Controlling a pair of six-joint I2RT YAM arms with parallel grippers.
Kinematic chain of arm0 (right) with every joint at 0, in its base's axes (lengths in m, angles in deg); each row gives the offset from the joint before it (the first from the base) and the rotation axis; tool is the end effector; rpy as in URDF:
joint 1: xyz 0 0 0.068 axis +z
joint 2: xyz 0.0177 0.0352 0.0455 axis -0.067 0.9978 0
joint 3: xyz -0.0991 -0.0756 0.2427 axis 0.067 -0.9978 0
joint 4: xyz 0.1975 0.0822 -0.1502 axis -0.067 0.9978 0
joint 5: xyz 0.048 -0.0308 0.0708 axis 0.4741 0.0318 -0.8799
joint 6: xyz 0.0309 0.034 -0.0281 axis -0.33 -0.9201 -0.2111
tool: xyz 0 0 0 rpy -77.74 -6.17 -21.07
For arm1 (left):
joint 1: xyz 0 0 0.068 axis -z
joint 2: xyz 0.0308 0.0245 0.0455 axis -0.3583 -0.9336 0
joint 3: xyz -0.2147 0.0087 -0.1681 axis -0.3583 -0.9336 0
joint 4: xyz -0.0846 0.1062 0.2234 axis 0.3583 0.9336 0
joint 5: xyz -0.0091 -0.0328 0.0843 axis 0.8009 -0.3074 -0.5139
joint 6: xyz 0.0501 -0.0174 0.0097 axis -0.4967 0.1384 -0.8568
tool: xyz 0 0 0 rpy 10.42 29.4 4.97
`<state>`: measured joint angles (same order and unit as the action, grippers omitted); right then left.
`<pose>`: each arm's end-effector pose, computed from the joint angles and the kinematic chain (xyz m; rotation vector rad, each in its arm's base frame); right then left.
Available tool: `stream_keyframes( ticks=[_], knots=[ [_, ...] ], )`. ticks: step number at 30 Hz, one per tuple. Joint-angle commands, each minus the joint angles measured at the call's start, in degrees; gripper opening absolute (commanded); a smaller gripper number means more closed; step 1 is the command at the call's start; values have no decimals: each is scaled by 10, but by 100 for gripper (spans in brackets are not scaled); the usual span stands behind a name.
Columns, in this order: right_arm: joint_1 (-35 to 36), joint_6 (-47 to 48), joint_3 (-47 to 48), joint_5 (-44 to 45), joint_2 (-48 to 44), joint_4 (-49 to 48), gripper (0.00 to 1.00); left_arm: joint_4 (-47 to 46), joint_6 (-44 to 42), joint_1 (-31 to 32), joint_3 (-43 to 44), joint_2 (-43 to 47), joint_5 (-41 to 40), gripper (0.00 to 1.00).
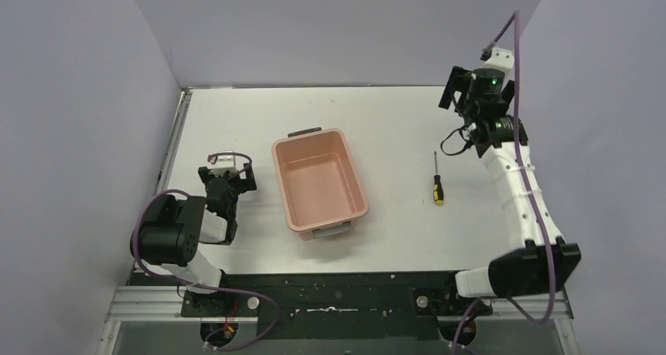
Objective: Put the screwdriver in the bin
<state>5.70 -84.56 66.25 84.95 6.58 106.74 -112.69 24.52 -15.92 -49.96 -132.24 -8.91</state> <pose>0.2763 0.0333 0.4312 0.3240 1.8464 -0.0698 0.2475 -0.0147 0.1298 -0.1030 1.7468 0.0880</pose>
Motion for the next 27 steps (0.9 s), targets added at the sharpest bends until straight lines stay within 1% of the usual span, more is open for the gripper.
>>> stream_keyframes(
  ticks=[1,5,7,10,12,15,16,18,21,22,23,25,27],
  knots=[
    [-91,40,14,-207,126,149,99,-14,-5,-3,1,5,6,97],
    [-94,50,-40,-269,196,126,89,-14,-6,-3,1,5,6,97],
    [-94,45,-81,-253,221,105,85,-15,-6,-3,1,5,6,97],
    [-94,44,-115,-216,254,88,82,-14,-5,-4,1,5,6,97],
    [-94,45,-130,-215,273,73,77,-14,-5,-3,1,5,6,97],
    [-94,47,-145,-189,302,64,67,-14,-5,-3,1,5,5,97],
    [-94,50,-151,-189,308,57,62,-14,-5,-3,1,4,6,97],
    [-110,55,-157,-189,323,52,46,-14,-5,-3,1,4,6,97],
    [-112,67,-143,-188,343,67,17,-14,-5,-3,1,5,6,97],
    [-112,71,-133,-189,345,75,5,-14,-5,-3,1,4,5,97],
    [-112,74,-121,-190,345,87,0,-14,-6,-4,1,5,6,97],
    [-112,80,-87,-200,333,117,0,-14,-5,-3,1,4,6,97],
    [-112,82,-33,-209,314,157,0,-14,-5,-4,1,5,6,97]
  ],
)
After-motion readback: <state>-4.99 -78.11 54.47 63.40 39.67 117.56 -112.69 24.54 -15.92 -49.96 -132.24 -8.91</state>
